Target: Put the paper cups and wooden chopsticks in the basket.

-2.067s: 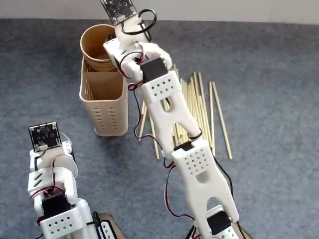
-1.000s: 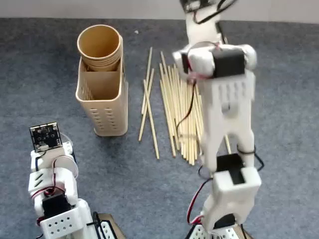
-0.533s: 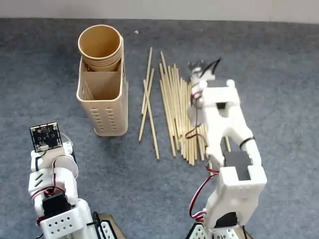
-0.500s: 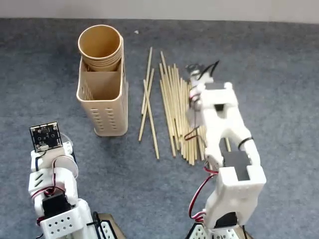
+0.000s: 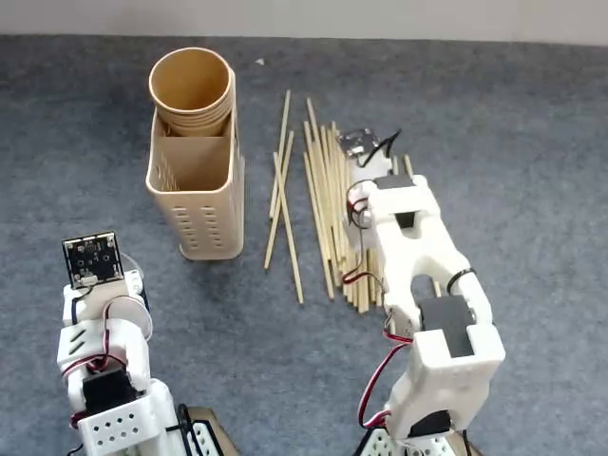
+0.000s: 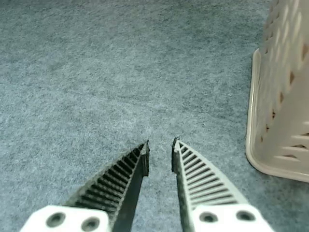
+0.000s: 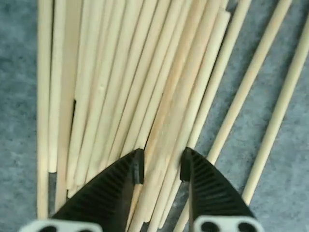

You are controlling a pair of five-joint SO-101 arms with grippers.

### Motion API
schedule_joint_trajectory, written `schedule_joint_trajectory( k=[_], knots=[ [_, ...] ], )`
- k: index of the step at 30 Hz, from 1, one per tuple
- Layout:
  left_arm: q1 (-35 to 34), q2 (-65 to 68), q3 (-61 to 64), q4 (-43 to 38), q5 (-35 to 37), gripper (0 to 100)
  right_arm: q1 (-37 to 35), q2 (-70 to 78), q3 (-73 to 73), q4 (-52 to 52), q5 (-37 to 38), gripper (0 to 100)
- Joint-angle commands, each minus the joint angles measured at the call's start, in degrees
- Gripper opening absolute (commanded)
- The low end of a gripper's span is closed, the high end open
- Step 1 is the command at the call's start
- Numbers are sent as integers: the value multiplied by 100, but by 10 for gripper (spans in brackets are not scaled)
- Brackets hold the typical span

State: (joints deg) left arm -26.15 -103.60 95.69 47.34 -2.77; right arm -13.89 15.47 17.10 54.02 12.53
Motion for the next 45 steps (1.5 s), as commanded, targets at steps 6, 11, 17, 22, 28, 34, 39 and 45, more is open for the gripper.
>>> schedule_joint_trajectory(
  k=[6, 11, 17, 22, 28, 34, 39, 45],
  knots=[
    [92, -57, -13, -79, 79, 105, -4, 259, -4, 4, -26, 116],
    [92, -57, -4, -79, 79, 105, 13, 1015, -716, 681, 176, 117],
    [92, -57, -4, -79, 79, 105, 180, 1191, -1719, 1262, 176, 11],
    [92, -57, -4, -79, 79, 105, 224, 1191, -2185, 1648, 18, 6],
    [92, -57, -4, -79, 79, 105, 295, 1174, -3178, 1833, -123, 5],
    [136, -57, 4, -79, 79, 105, 303, 620, -4611, 2185, -404, 5],
    [251, -57, 4, -79, 70, 105, 75, 84, -5209, 2167, -404, 5],
    [251, -57, 66, -97, 70, 106, -365, -171, -6079, 1780, -404, 5]
  ],
)
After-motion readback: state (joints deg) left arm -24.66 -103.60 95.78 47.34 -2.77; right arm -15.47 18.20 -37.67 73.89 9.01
